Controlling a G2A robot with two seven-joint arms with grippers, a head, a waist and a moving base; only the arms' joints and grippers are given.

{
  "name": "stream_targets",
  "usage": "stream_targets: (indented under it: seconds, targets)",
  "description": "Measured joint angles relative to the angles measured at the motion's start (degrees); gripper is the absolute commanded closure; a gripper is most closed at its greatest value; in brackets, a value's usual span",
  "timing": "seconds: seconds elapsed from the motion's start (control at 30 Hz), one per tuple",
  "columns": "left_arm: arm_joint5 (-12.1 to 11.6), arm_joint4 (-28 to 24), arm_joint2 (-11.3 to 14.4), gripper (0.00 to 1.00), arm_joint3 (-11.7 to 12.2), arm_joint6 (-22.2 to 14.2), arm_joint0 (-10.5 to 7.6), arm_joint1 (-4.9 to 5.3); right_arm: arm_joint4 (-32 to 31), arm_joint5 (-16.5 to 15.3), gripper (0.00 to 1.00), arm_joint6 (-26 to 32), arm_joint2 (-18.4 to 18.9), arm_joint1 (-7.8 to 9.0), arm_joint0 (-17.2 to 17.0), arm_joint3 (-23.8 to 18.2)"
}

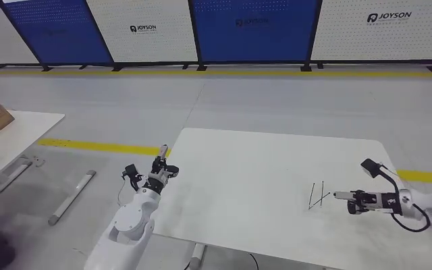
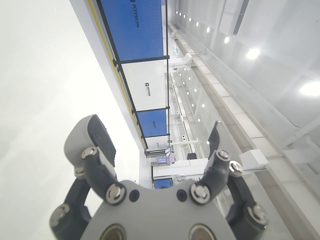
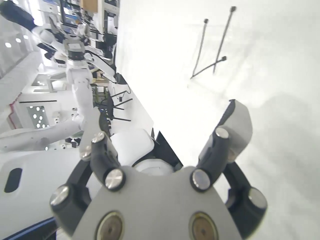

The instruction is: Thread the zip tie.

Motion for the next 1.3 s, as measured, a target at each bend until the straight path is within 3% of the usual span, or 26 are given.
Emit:
stream_targets:
  seconds: [0.43, 0.53, 0.77, 1.03, 1.3]
  targets:
    - [0.0, 0.0, 0.0, 0.0, 0.0, 0.0, 0.0, 0.0, 0.2, 0.1, 0.0, 0.0, -0.2, 0.02, 0.2, 0.2]
    - [0.0, 0.0, 0.0, 0.0, 0.0, 0.0, 0.0, 0.0, 0.6, 1.7, 0.0, -0.7, -0.7, -0.35, 1.7, 1.8]
    - [0.0, 0.0, 0.0, 0.0, 0.0, 0.0, 0.0, 0.0, -1.9, 3.9, 0.0, -2.4, -5.7, -2.46, 6.9, 6.6]
    - [0.0, 0.0, 0.0, 0.0, 0.0, 0.0, 0.0, 0.0, -2.8, 4.1, 0.0, -0.9, -13.3, -6.33, 13.1, 15.6]
    - [0.0, 0.0, 0.0, 0.0, 0.0, 0.0, 0.0, 0.0, -2.6, 4.3, 0.0, -0.7, -13.6, -6.53, 13.5, 16.3]
